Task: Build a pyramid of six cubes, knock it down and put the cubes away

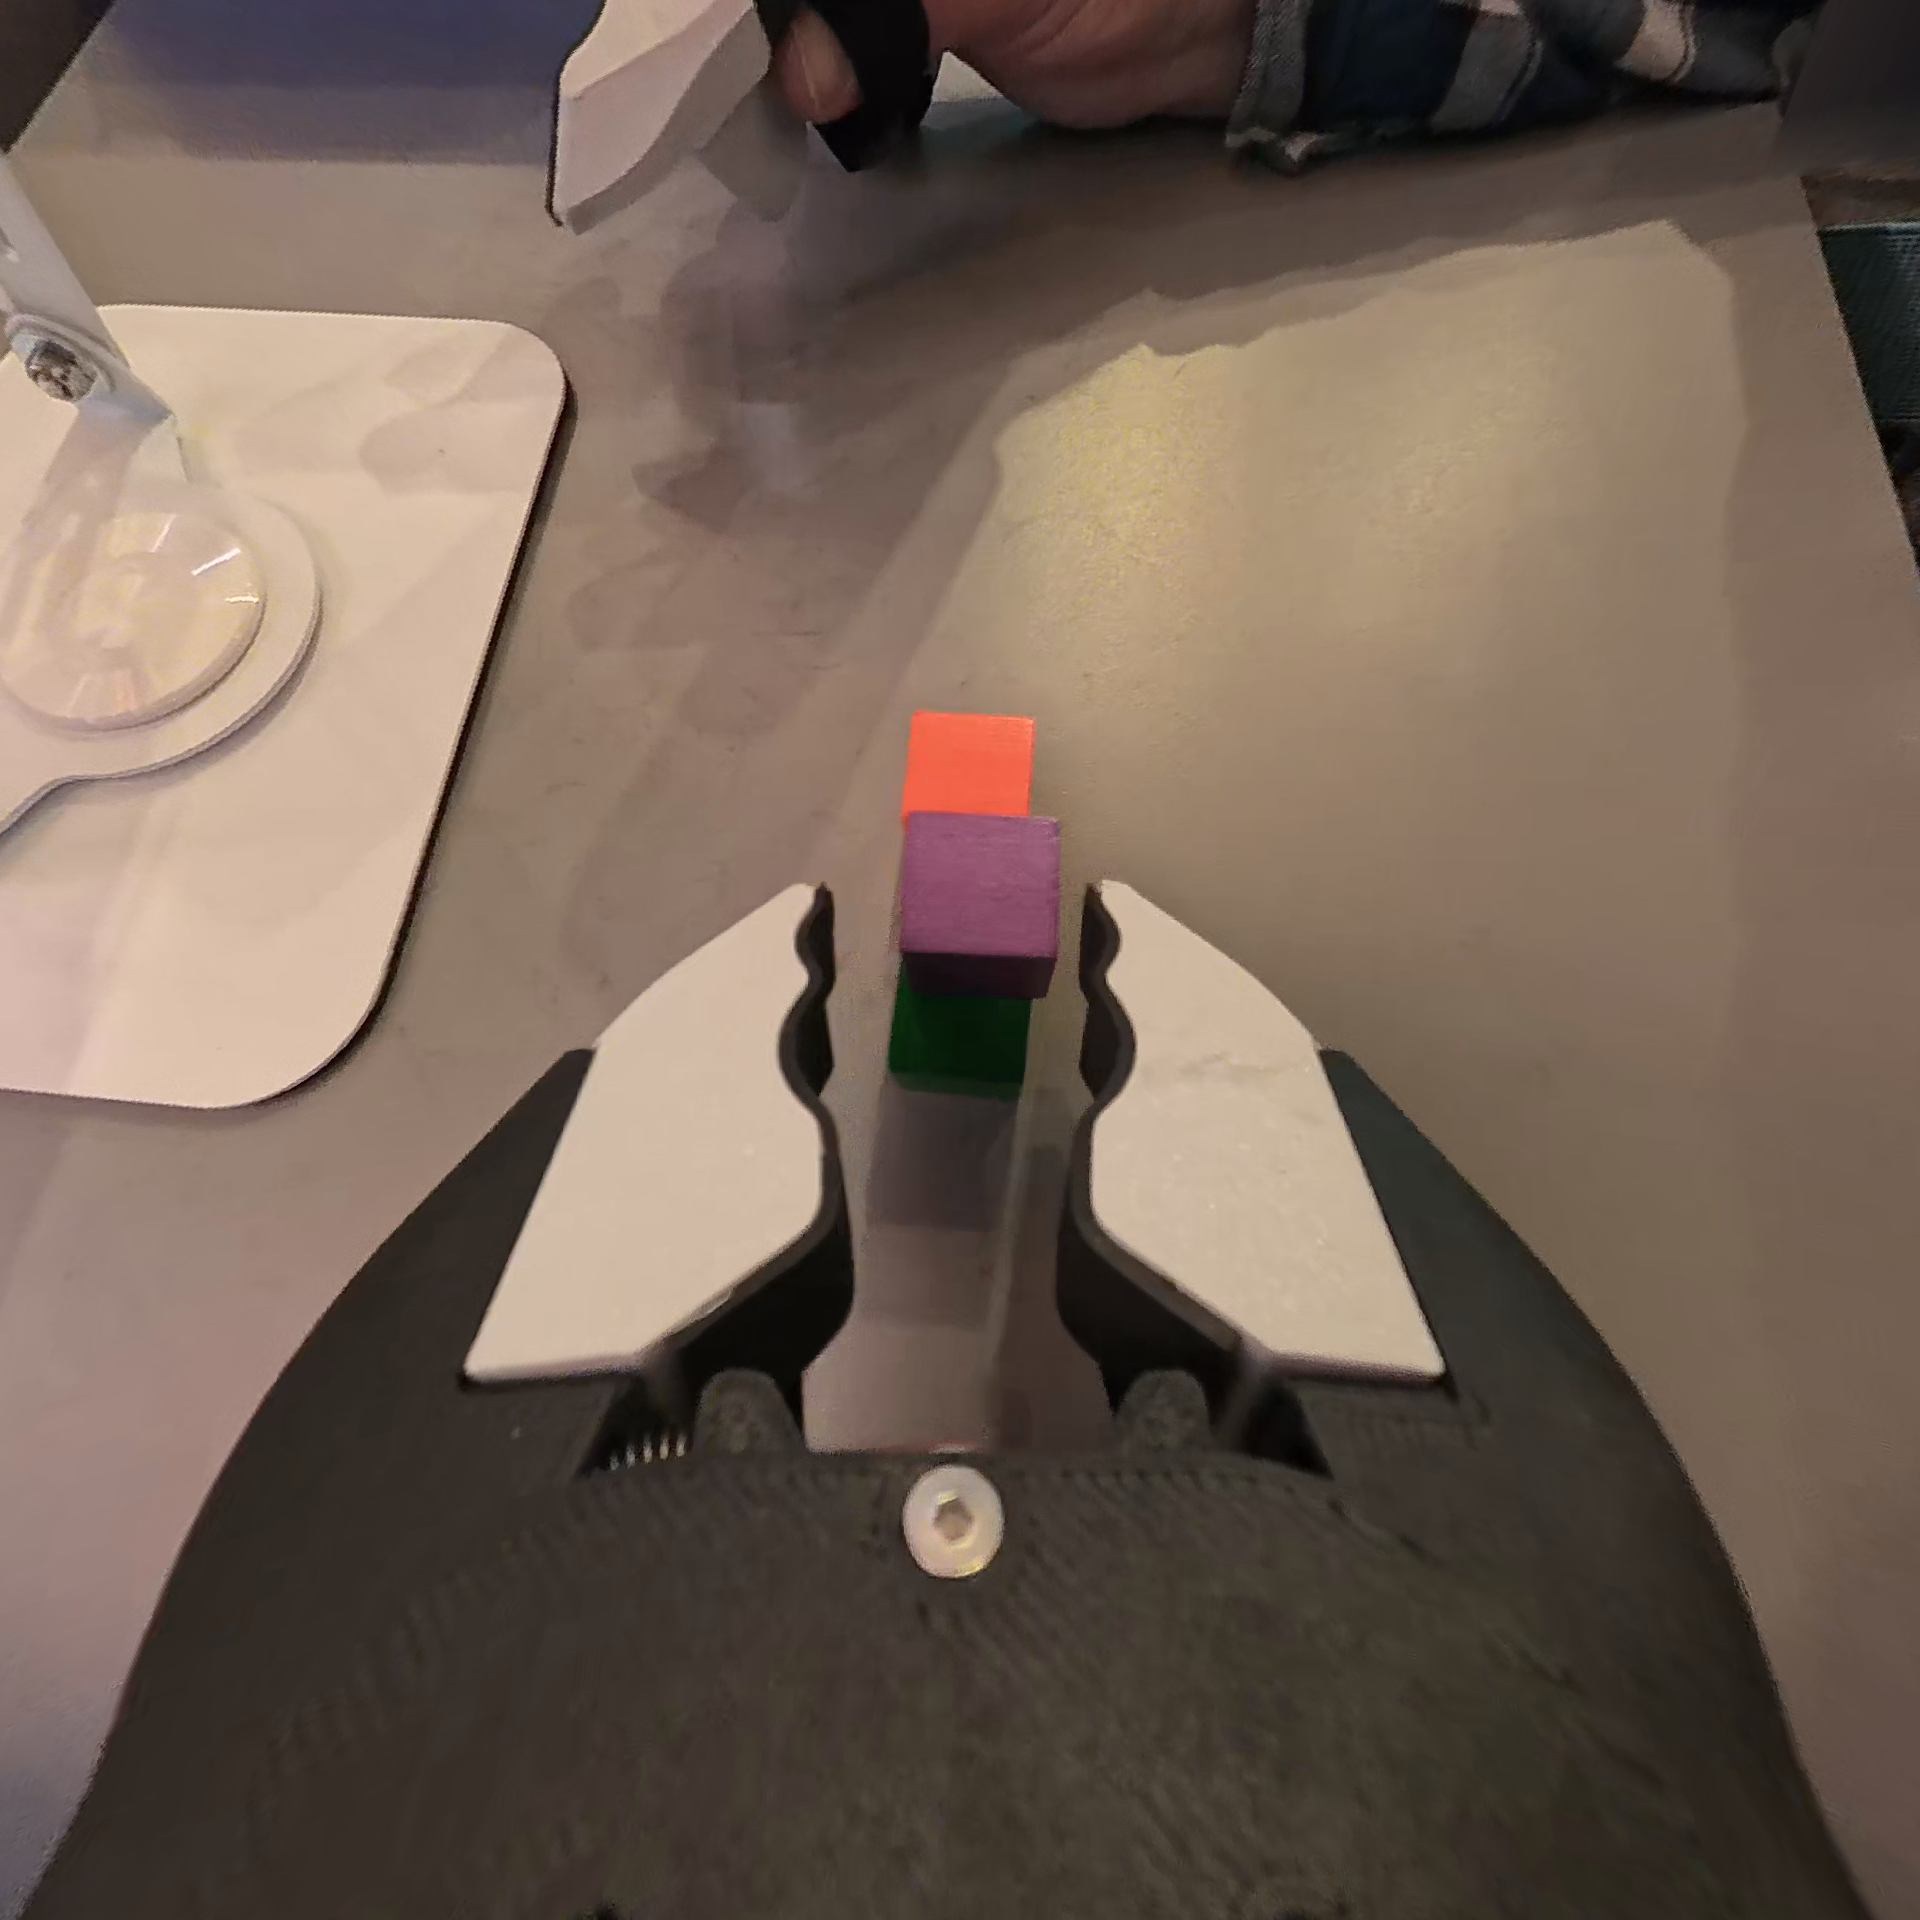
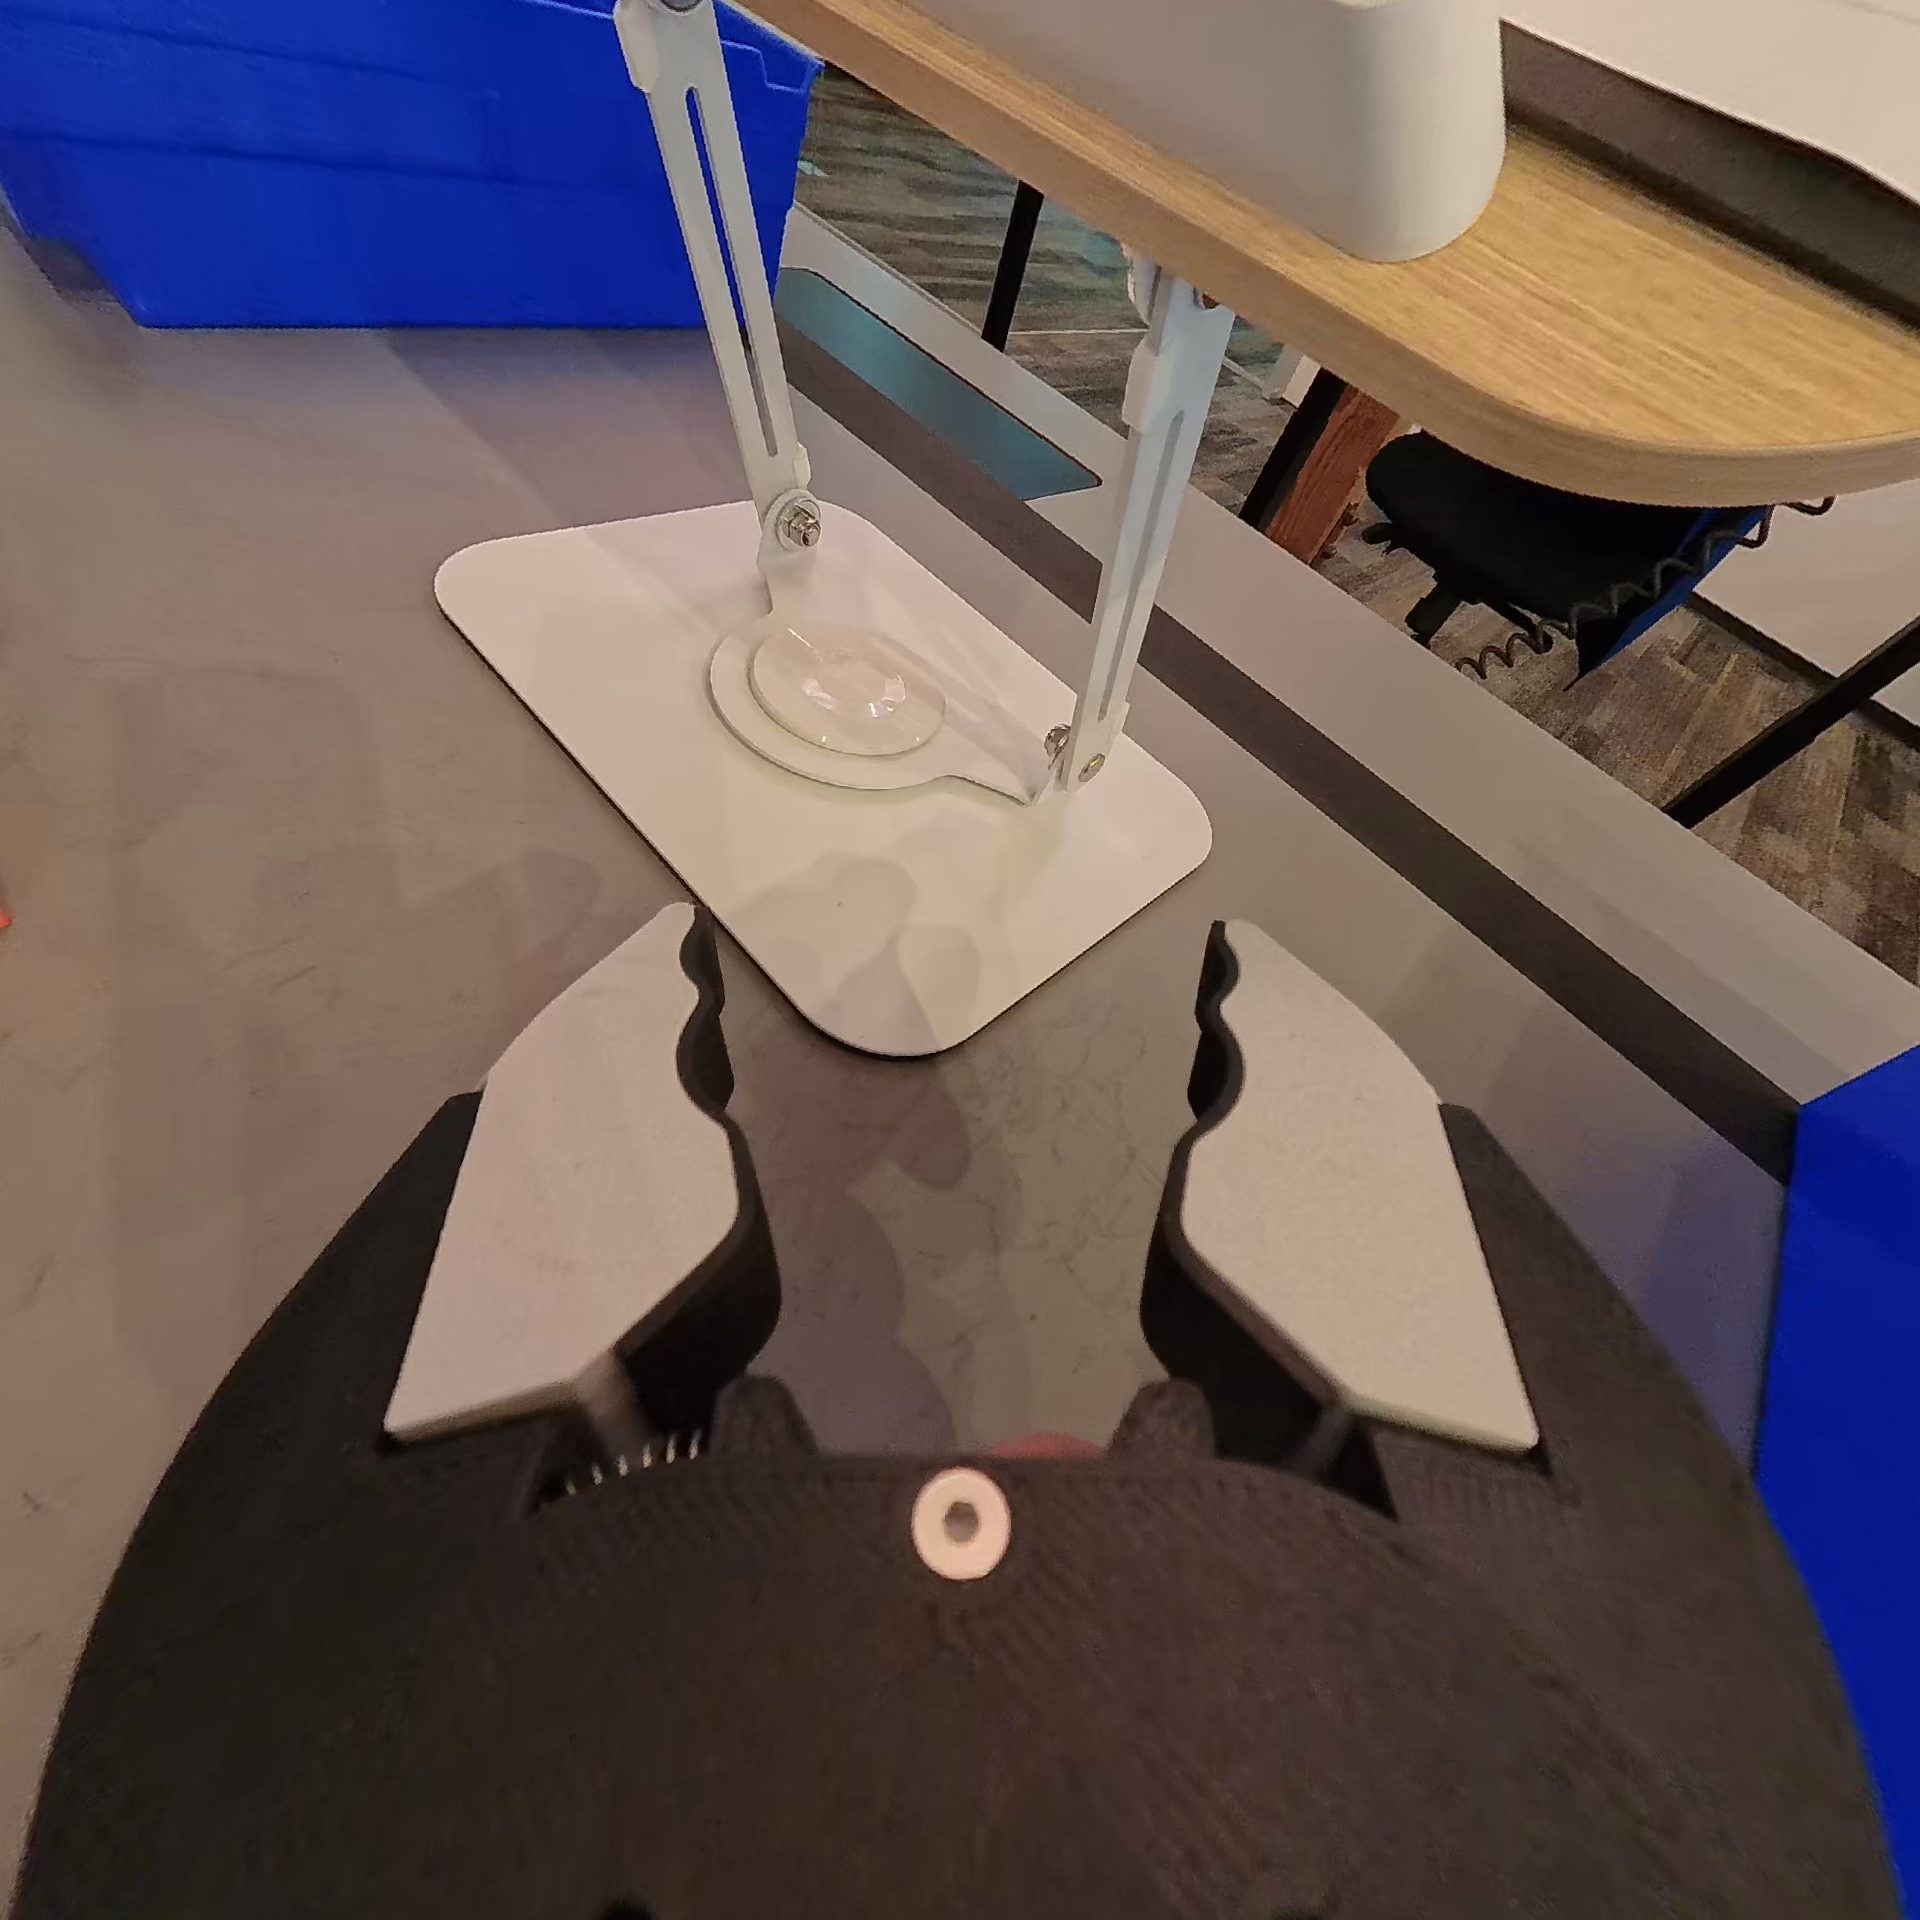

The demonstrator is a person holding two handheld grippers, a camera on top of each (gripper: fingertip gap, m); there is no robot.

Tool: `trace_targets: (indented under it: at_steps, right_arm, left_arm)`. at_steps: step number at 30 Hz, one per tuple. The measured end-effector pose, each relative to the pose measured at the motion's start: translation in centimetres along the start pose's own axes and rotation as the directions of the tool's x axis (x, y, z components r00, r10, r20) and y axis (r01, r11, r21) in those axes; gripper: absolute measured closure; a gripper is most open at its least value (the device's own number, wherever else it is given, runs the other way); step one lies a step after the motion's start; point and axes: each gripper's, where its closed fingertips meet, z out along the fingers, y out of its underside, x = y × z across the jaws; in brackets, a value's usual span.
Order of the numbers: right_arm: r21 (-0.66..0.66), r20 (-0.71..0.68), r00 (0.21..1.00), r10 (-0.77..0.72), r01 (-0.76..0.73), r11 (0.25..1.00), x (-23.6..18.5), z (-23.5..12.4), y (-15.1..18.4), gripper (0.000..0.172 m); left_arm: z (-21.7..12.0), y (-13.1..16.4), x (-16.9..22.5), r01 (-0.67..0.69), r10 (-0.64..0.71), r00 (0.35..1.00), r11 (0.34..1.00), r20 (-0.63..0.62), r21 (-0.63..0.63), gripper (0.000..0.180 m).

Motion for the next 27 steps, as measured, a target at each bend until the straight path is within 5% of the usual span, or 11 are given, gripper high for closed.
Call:
trace_targets:
  at_steps: [19,24,27]
  right_arm:
    - [-0.002,0.001,1.000,0.000,0.000,1.000,-0.1,0.0,0.0,0.084]
    - [0.002,0.003,1.000,0.005,-0.005,1.000,-0.1,-0.1,0.0,0.084]
    - [0.005,0.002,1.000,0.008,-0.008,1.000,0.0,-0.1,0.0,0.084]
  left_arm:
    - [-0.1,0.0,-0.1,-0.011,0.011,1.000,1.000,0.015,0.024,0.153]
    - [-1.3,-0.2,0.0,0.014,-0.014,1.000,0.999,0.008,0.046,0.122]
    - [-5.6,-1.2,-1.2,-0.038,0.030,0.992,0.998,0.126,0.056,0.112]
